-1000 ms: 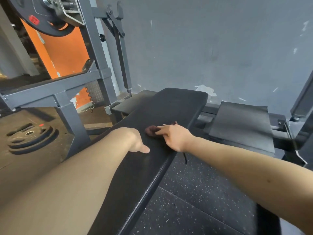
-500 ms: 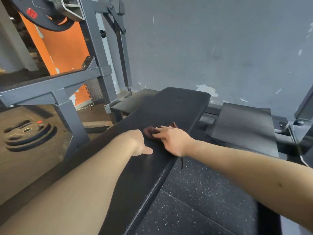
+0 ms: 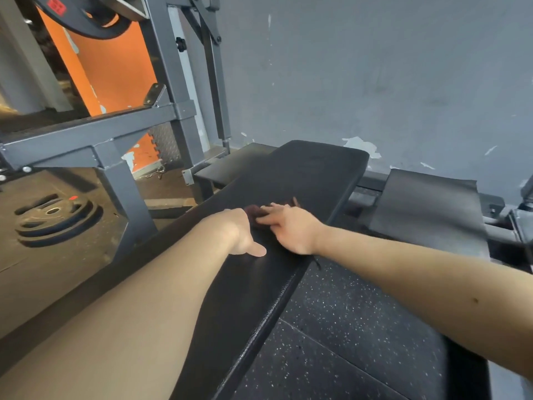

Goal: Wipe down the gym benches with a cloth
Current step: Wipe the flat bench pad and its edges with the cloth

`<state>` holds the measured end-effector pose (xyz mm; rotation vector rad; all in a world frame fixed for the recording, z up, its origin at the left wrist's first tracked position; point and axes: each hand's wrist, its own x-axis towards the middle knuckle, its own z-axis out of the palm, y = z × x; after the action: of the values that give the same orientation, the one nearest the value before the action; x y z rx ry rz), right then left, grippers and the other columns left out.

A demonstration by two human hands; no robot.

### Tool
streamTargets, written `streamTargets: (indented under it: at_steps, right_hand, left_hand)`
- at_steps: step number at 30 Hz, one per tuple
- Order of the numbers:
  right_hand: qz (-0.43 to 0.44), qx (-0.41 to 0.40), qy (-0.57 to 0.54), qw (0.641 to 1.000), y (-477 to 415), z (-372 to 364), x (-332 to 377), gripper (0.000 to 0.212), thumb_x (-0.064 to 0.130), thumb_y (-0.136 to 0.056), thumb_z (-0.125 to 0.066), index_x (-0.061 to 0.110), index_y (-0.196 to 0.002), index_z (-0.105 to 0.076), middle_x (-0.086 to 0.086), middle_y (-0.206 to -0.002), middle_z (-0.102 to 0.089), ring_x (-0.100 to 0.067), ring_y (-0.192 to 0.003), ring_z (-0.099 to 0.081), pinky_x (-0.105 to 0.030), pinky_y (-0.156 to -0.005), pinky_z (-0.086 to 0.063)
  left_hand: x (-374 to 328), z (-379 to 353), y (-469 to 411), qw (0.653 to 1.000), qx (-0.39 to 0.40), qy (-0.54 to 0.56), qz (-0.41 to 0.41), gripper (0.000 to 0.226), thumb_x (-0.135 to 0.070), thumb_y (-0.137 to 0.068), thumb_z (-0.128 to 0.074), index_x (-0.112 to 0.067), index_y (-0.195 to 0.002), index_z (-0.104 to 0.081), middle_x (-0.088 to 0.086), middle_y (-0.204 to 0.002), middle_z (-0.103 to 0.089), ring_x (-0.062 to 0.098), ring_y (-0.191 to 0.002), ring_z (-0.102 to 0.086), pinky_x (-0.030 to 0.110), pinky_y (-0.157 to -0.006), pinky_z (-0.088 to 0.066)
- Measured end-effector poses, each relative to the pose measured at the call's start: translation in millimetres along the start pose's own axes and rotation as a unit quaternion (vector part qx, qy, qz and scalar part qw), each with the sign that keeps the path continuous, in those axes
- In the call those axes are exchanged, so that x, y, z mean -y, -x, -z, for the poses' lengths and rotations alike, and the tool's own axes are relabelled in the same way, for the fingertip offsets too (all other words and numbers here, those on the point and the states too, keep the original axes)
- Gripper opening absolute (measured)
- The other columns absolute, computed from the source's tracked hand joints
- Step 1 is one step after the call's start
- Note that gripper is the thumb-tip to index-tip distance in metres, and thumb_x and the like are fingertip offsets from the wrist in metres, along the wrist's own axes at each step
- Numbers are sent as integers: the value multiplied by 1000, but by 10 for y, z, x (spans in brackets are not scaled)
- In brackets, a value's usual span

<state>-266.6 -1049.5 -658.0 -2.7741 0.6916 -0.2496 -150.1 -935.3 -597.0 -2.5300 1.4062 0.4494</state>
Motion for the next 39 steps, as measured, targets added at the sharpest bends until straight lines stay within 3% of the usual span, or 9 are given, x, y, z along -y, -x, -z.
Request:
streamTargets:
  at_steps: [4,8,11,19,24,27,31,34,39]
  right_hand:
    - [26,14,-59,998,-18,18,-189,50,7,-105,-38,32,-144,-56,6,-164,-33,-14,-154,-19,-47,-125,4]
    - [-104,2,-22,994,-373,162,-489,55,7,-102,-35,34,-148,-50,1,-164,-31,-24,-154,-22,-51,-125,2]
    - [-169,-8,-21,985,-602,197,-411,55,9,-98,-39,34,-146,-53,-8,-160,-35,-34,-147,-32,-44,-123,-17]
    - [49,65,-48,995,-523,-39,30,54,7,-104,-37,38,-146,-53,4,-165,-29,-15,-156,-13,-53,-124,9]
    - [-118,41,-1,992,-765,211,-350,58,5,-101,-33,35,-148,-49,4,-166,-28,-24,-154,-21,-53,-124,5]
    - [-167,36,11,985,-908,219,-240,54,7,-97,-38,30,-141,-59,-6,-158,-41,-33,-143,-39,-46,-121,-22]
    - [-15,75,19,997,-859,-25,203,57,8,-100,-35,36,-147,-51,0,-166,-28,-25,-155,-18,-58,-123,4]
    - [49,97,-15,994,-871,-56,216,59,6,-101,-33,37,-148,-50,2,-166,-26,-19,-156,-11,-58,-123,9]
    - [-135,77,20,988,-1215,145,-176,58,7,-100,-35,32,-150,-47,-3,-164,-31,-32,-153,-23,-55,-124,-1]
  left_hand:
    - [41,-4,-38,1000,-3,-7,-3,84,-73,-81,-66,-8,-133,-57,11,-127,-60,32,-108,-63,43,-95,-53]
    - [31,-25,-23,1000,-1,24,4,81,-68,-83,-68,-12,-140,-53,8,-135,-59,32,-116,-61,45,-101,-52]
    - [19,-39,-23,1000,-3,29,0,74,-63,-86,-69,-11,-137,-55,8,-127,-61,31,-110,-63,45,-99,-53]
    - [109,-10,-75,1000,8,-6,-7,81,-69,-86,-62,-13,-145,-53,9,-136,-54,32,-116,-59,45,-99,-53]
    - [140,25,13,1000,4,18,-13,74,-59,-90,-66,-20,-150,-48,4,-145,-53,30,-125,-57,42,-102,-50]
    - [125,-1,17,1000,-9,-1,-16,77,-61,-90,-65,-19,-152,-45,6,-147,-51,34,-127,-55,47,-106,-48]
    - [156,45,19,1000,2,4,-20,68,-52,-94,-64,-21,-152,-47,4,-146,-52,30,-128,-54,45,-107,-48]
    - [248,127,20,999,14,-3,-50,51,-35,-100,-58,-22,-149,-51,2,-145,-54,25,-128,-54,41,-108,-47]
    - [432,144,-49,997,-44,29,-51,47,-39,-98,-65,-17,-139,-60,4,-136,-61,25,-118,-61,37,-99,-53]
